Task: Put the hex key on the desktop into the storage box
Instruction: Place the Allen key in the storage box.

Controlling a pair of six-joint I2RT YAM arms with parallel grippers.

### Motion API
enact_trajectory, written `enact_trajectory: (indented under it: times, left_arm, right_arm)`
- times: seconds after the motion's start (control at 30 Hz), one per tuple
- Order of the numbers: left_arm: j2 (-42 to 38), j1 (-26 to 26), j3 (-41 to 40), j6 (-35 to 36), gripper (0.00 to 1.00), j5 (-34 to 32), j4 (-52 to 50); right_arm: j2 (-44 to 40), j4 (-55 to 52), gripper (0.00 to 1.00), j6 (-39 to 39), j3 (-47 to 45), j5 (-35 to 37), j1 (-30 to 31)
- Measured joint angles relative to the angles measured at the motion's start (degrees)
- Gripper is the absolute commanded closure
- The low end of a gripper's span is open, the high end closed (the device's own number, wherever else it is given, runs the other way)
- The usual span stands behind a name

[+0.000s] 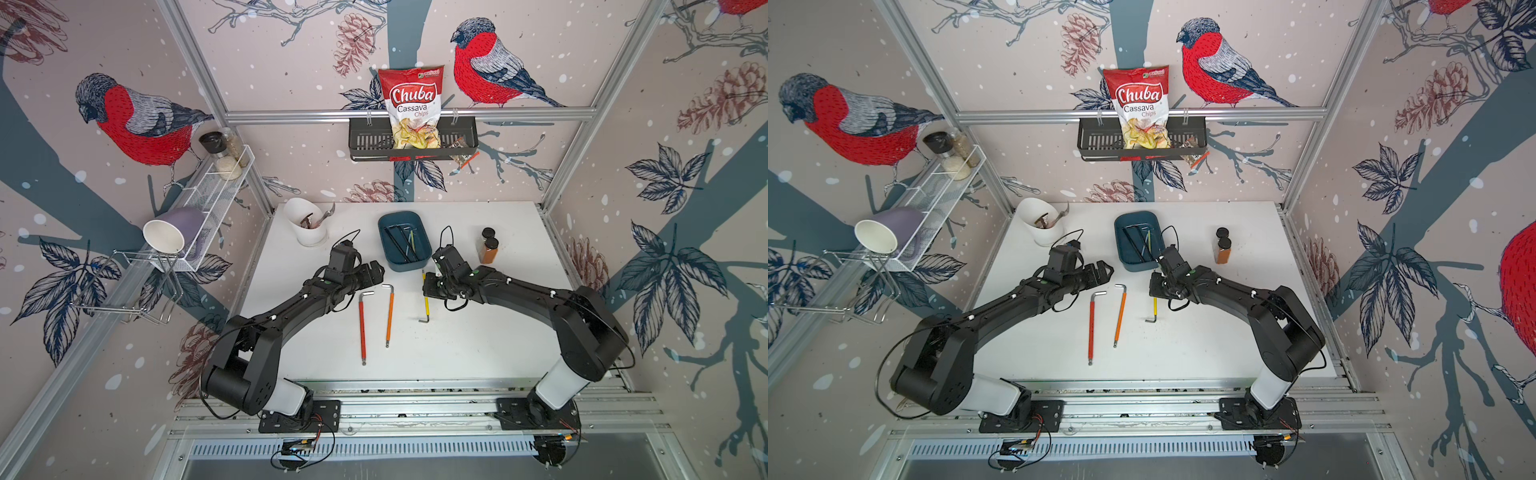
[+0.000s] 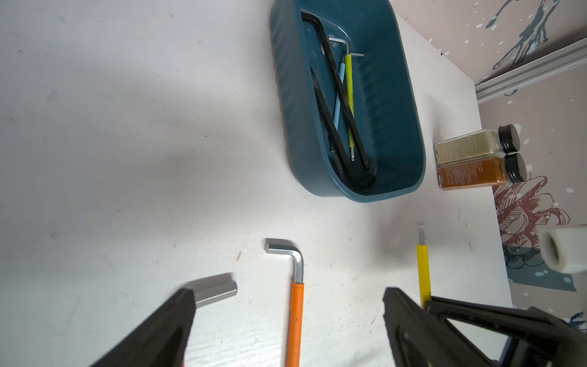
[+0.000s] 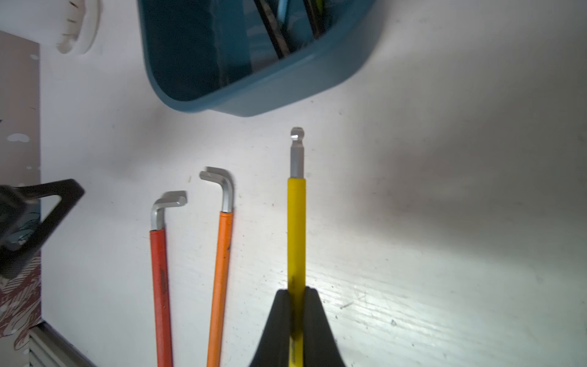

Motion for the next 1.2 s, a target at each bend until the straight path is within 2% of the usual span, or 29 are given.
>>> enact_trajectory:
  times: [0.2, 0.37, 0.7, 1.1, 1.2]
  left_arm:
    - [1.62, -0.17, 1.38, -0.09, 0.04, 1.07, 0.0]
    - [2.01, -0.17, 3.32, -0.04, 0.04, 2.01, 0.48]
    - [0.85, -0.17, 3.78, 0.46, 0.04, 2.45, 0.61]
    - [-1.01, 0.02, 3.63, 2.05, 0.04, 0.87, -0.37]
    - [-1.01, 0.15, 3.26, 2.45, 0.04, 0.72, -0.39]
  right_arm:
    - [0.48, -0.24, 1.0, -3.04, 7.91, -1.46, -3.06]
    - [4.33, 0.04, 1.0, -5.35, 16.48, -1.9, -6.8]
    - [21.9, -0.46, 1.0, -7.78, 36.3, -5.64, -10.51]
    - [39.41, -1.09, 1.0, -7.48, 53.16, -9.64, -12.39]
    - [41.7, -1.6, 0.95, -7.48, 55.25, -10.32, -12.31]
